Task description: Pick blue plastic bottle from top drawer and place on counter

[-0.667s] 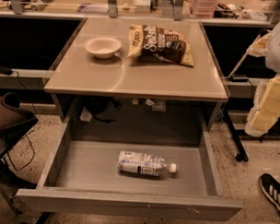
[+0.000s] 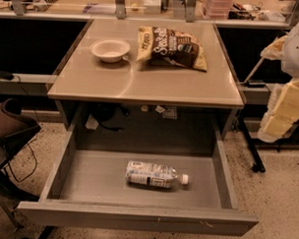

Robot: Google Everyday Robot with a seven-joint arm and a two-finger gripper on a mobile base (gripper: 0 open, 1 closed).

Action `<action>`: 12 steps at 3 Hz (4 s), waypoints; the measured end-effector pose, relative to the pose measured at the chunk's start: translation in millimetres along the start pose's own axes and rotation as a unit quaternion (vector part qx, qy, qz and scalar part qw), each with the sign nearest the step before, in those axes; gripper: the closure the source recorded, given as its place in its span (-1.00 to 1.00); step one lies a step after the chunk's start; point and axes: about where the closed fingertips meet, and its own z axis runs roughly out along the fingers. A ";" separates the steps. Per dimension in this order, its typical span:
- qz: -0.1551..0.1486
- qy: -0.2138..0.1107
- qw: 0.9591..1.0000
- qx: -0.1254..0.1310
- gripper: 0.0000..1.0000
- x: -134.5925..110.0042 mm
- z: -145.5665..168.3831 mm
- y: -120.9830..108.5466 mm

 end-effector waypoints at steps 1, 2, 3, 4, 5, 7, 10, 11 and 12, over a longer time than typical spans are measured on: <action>0.011 -0.053 0.998 0.010 -1.00 -0.2 25.1 -33.4; 0.025 -0.118 0.993 0.015 -1.00 -8.1 63.2 -70.8; 0.045 -0.146 0.988 0.025 -1.00 -14.7 91.7 -81.4; 0.067 -0.127 0.989 0.039 -1.00 -24.1 113.1 -60.5; 0.071 -0.099 0.992 0.035 -1.00 -36.2 138.0 -25.6; 0.071 -0.107 0.991 0.025 -1.00 -49.1 162.4 -7.5; 0.090 -0.213 0.973 -0.010 -1.00 -113.7 265.1 3.7; 0.112 -0.205 0.972 -0.001 -1.00 -109.9 284.3 15.5; 0.126 -0.207 0.970 0.007 -1.00 -107.6 293.2 18.7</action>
Offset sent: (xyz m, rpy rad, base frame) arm 0.1475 0.0001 -0.0664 0.3920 -0.1386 0.0077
